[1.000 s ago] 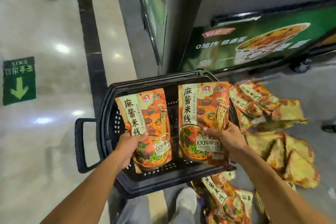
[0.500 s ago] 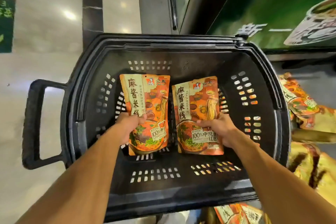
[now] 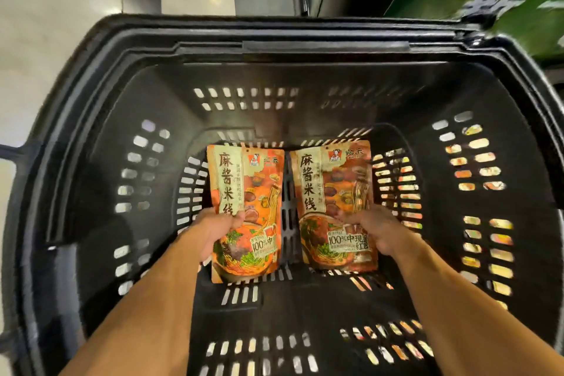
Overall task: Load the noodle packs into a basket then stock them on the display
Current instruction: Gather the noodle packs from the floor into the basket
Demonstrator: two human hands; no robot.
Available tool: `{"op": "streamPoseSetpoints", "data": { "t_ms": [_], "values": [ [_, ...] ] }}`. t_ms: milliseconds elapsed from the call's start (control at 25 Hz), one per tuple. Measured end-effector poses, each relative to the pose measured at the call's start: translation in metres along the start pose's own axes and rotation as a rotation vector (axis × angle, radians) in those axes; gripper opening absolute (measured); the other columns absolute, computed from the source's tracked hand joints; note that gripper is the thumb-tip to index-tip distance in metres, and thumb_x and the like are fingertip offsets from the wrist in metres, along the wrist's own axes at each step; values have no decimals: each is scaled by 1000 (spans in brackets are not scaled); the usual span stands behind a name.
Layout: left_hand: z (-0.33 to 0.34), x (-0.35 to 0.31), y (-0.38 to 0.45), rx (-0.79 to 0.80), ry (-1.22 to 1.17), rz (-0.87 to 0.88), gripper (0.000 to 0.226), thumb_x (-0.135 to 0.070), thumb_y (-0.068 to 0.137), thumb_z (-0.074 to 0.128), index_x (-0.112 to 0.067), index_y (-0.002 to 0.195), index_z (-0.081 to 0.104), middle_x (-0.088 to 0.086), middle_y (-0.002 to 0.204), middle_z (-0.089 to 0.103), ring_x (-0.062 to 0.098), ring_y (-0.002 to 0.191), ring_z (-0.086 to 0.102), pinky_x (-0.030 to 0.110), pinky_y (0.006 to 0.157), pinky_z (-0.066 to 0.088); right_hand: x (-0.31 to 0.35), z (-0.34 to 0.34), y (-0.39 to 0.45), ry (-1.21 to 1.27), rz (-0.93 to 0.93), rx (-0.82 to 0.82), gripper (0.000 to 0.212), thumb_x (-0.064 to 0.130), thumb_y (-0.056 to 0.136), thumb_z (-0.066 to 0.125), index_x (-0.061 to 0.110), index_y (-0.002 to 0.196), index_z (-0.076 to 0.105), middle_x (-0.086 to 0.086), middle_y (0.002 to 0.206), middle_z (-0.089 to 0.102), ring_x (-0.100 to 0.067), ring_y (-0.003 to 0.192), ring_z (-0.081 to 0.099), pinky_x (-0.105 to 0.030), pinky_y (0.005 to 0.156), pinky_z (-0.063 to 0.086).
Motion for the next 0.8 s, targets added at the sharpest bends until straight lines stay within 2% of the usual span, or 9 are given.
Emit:
{"op": "streamPoseSetpoints", "data": {
  "t_ms": [80, 120, 240, 320, 400, 520, 680, 720, 800],
  "values": [
    [7, 0, 3, 10, -6, 4, 35, -23, 85, 81, -15, 114, 63, 0, 117, 66, 21, 115, 53, 47, 114, 37, 5, -1, -9, 2, 4, -89, 37, 12, 83, 80, 4, 113, 60, -20, 119, 67, -37, 113, 64, -49, 97, 53],
    [7, -1, 5, -53, -18, 23, 34, -23, 83, 82, -14, 110, 63, 1, 115, 68, 22, 113, 57, 47, 110, 42, 6, -3, -7, -5, -7, -123, 31, 11, 86, 77, 5, 111, 60, -22, 125, 63, -39, 121, 59, -49, 105, 48],
    [4, -5, 5, -310, 44, 51, 49, -29, 78, 87, -11, 115, 60, 8, 111, 70, 33, 110, 64, 45, 94, 52, 11, 2, -6, -31, -42, -107, 37, 12, 88, 75, 6, 122, 62, -19, 125, 64, -32, 123, 57, -48, 111, 41],
    [11, 2, 11, -264, -19, 42, 36, -27, 80, 85, -16, 105, 62, 5, 104, 69, 31, 109, 63, 46, 98, 50, 4, 5, 1, -4, -20, -5, 41, 20, 74, 84, 11, 111, 69, -14, 113, 73, -29, 114, 65, -53, 110, 44],
    [18, 9, 16, -149, -83, 20, 23, -23, 82, 82, -22, 96, 64, 3, 100, 70, 25, 105, 61, 42, 100, 47, -4, 4, 12, -3, -12, 39, 40, 21, 71, 85, 8, 107, 71, -13, 107, 77, -31, 104, 72, -57, 102, 51],
    [16, 11, 25, -197, -25, 59, 31, -29, 80, 84, -19, 105, 69, 6, 111, 73, 26, 104, 63, 40, 95, 49, -6, -2, 24, -52, -37, -82, 30, 16, 78, 85, 7, 101, 69, -14, 108, 74, -33, 110, 68, -55, 104, 50],
    [9, -5, 2, -353, 182, 124, 60, -41, 77, 85, -9, 118, 54, 14, 118, 69, 36, 111, 63, 46, 91, 52, 0, 3, 12, -151, -3, -162, 56, 30, 84, 80, 1, 125, 56, -21, 137, 58, -41, 131, 52, -52, 112, 43],
    [6, -11, -4, -370, 212, 139, 65, -42, 79, 83, -8, 122, 49, 15, 120, 67, 38, 113, 62, 45, 88, 52, 2, 4, 5, -203, 16, -151, 53, 35, 92, 72, 1, 127, 52, -21, 137, 56, -39, 131, 51, -50, 114, 41],
    [1, -29, -24, -358, 270, 164, 71, -45, 86, 75, -7, 134, 39, 18, 123, 63, 37, 110, 61, 42, 80, 47, 11, -2, -11, -293, 0, -161, 48, 47, 95, 63, 7, 119, 50, -20, 124, 58, -32, 114, 57, -47, 110, 46]
  ]
}}
Point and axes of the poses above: each hand's wrist, its own y-axis towards the middle knuckle, its own z-axis out of the palm, x = y × z, the point moved 7 cm from there along y, towards the middle knuckle
